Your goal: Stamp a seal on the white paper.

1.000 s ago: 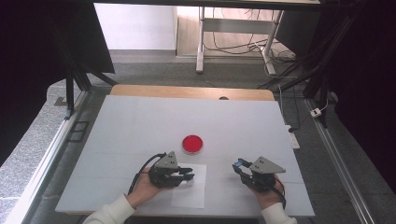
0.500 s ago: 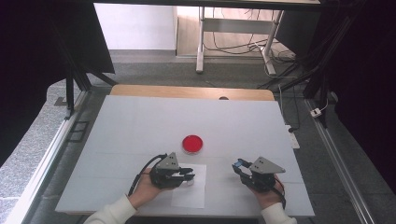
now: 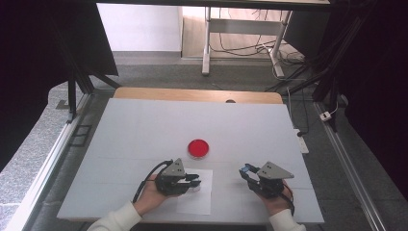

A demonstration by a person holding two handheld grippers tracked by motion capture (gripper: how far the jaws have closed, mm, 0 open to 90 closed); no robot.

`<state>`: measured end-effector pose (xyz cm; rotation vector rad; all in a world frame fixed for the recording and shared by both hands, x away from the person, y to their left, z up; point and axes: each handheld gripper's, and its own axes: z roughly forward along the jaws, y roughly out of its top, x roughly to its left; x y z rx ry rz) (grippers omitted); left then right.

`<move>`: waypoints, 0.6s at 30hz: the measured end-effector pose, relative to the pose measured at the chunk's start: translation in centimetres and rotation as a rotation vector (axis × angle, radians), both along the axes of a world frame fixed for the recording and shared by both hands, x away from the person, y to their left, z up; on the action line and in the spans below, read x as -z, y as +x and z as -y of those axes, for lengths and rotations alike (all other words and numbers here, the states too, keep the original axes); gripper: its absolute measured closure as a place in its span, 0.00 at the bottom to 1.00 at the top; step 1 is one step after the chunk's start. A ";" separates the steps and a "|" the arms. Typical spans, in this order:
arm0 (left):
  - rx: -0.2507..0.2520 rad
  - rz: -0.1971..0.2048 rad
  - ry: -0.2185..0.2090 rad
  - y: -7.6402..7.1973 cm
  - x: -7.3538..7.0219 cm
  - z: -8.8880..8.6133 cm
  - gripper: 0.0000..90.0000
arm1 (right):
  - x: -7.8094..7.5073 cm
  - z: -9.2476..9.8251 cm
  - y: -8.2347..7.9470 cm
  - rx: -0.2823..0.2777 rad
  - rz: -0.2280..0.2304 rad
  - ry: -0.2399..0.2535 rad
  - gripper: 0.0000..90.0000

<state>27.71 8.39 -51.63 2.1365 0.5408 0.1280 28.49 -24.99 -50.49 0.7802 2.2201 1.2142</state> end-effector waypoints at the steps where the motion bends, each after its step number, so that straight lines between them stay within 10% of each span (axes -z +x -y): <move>1: 0.000 0.001 0.002 0.0 0.0 0.0 0.83 | 0.0 0.0 0.0 0.000 0.000 0.000 0.71; 18: -0.008 0.043 0.105 -0.8 -0.2 1.1 0.84 | 0.0 0.0 0.0 0.000 0.002 0.001 0.71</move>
